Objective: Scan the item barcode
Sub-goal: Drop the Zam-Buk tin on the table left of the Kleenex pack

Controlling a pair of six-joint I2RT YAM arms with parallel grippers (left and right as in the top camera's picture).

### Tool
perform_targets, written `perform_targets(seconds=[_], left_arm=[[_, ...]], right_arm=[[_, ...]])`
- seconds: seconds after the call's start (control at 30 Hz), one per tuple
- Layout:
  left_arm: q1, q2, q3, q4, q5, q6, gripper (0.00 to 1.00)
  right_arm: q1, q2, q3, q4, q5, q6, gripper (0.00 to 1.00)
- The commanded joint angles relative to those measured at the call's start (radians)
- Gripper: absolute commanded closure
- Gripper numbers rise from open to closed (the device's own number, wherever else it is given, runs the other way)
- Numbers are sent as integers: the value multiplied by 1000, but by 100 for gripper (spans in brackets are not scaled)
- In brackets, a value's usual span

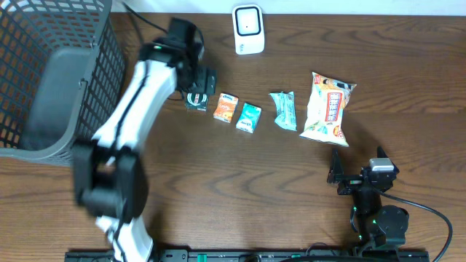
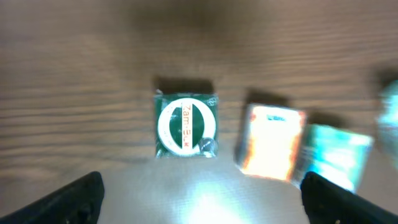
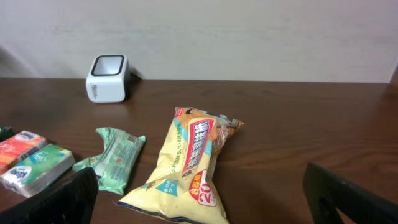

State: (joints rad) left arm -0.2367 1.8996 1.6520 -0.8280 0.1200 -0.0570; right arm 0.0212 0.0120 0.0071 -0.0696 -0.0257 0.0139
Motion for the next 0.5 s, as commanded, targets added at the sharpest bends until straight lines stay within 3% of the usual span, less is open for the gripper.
perform_targets(seconds=[0.0,0.17,0.27,0.47], left_arm=[[6,-214,50,-63,-21,11,2],[6,-383,49,-320,-27,4,2],[10,-463,37,-504,-101,-113,2],[13,-659,-53,-571,-118,-214,2]], right_arm=[[9,-6,-2,-3,5,-8,1],[9,-6,-2,-3,5,-8,1],[9,-6,-2,-3,5,-8,1],[9,-6,-2,-2,5,-8,1]])
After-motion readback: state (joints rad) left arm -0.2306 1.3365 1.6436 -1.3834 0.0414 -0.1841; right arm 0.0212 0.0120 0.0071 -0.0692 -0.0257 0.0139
